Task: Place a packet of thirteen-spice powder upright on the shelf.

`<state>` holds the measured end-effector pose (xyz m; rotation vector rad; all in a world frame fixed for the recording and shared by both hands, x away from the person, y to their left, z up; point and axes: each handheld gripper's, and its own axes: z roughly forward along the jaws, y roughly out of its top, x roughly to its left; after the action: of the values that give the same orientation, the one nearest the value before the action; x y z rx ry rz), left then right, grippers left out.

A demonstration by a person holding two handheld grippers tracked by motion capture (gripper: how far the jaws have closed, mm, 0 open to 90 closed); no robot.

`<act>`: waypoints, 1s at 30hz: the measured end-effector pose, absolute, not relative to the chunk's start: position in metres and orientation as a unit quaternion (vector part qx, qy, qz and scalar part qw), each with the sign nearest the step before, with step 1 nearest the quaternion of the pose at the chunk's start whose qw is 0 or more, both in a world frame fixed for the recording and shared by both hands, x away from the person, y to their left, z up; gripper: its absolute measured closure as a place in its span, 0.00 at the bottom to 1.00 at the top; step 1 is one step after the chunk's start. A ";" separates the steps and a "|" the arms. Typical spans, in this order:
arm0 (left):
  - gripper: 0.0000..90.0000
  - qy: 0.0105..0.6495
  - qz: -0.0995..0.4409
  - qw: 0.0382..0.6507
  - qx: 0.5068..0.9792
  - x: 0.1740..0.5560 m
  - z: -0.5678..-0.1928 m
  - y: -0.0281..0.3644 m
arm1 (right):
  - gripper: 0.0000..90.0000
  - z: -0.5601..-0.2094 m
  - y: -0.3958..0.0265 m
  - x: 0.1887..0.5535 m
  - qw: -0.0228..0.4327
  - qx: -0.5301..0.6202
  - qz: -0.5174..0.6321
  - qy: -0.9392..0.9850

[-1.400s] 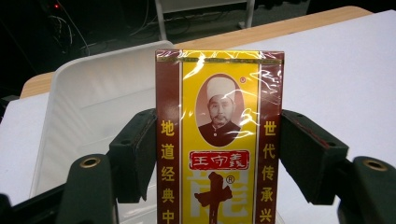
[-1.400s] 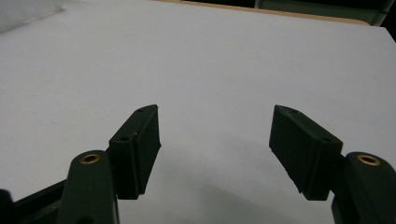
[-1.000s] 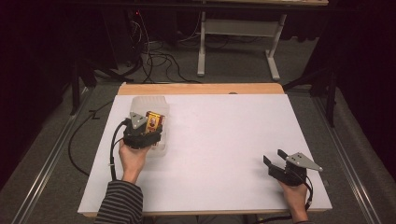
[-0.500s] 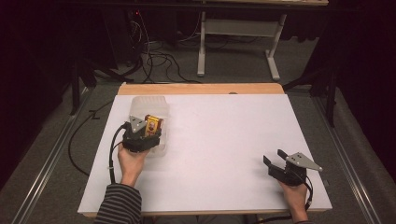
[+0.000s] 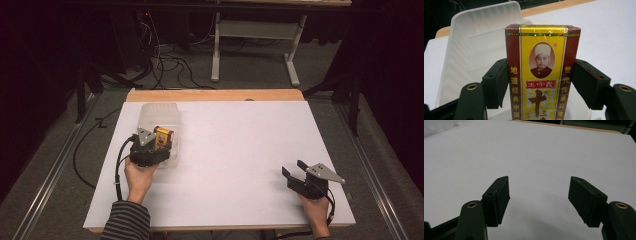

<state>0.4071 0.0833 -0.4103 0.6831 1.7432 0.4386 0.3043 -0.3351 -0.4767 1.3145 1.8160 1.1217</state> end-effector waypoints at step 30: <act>0.34 0.750 0.183 0.569 0.283 0.394 -0.410 0.089 | 0.38 -0.477 -0.335 0.304 0.315 0.497 0.425 0.688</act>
<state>0.3945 0.0887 -0.4103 0.6647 1.7608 0.4292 0.3036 -0.3346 -0.4766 1.3101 1.8119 1.1205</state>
